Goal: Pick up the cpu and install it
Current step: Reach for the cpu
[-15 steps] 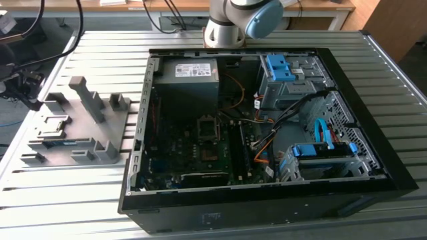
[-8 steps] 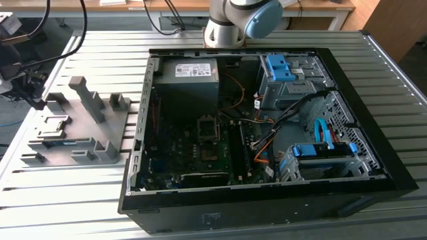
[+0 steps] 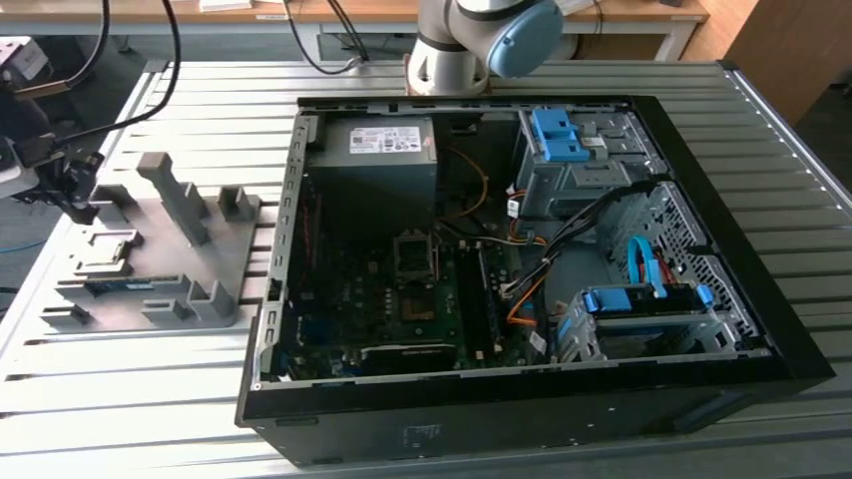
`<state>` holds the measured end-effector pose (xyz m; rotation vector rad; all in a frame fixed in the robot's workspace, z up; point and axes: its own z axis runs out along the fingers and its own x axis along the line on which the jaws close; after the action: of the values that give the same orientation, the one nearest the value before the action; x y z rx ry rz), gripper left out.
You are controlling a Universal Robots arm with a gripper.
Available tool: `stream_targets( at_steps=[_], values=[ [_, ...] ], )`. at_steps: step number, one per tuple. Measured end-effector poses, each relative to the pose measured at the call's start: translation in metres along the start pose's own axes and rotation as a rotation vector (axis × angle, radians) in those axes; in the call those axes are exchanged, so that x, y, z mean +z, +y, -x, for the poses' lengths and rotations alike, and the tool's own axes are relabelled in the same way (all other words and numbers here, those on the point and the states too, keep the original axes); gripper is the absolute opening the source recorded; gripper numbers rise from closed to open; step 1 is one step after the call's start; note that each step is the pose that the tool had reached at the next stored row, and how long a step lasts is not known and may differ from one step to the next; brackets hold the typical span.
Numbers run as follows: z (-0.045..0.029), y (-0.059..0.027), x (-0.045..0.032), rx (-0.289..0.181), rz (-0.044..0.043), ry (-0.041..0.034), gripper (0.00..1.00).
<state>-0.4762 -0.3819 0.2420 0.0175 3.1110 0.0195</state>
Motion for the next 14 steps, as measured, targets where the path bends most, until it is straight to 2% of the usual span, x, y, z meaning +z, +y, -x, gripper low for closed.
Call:
stream_targets(
  at_steps=[8, 14],
  values=[
    [-0.0030, 0.0010, 0.0142, -0.007, 0.0002, 0.0001, 0.10],
    [-0.0089, 0.0004, 0.0251, -0.007, 0.0003, -0.0001, 0.10]
  ],
)
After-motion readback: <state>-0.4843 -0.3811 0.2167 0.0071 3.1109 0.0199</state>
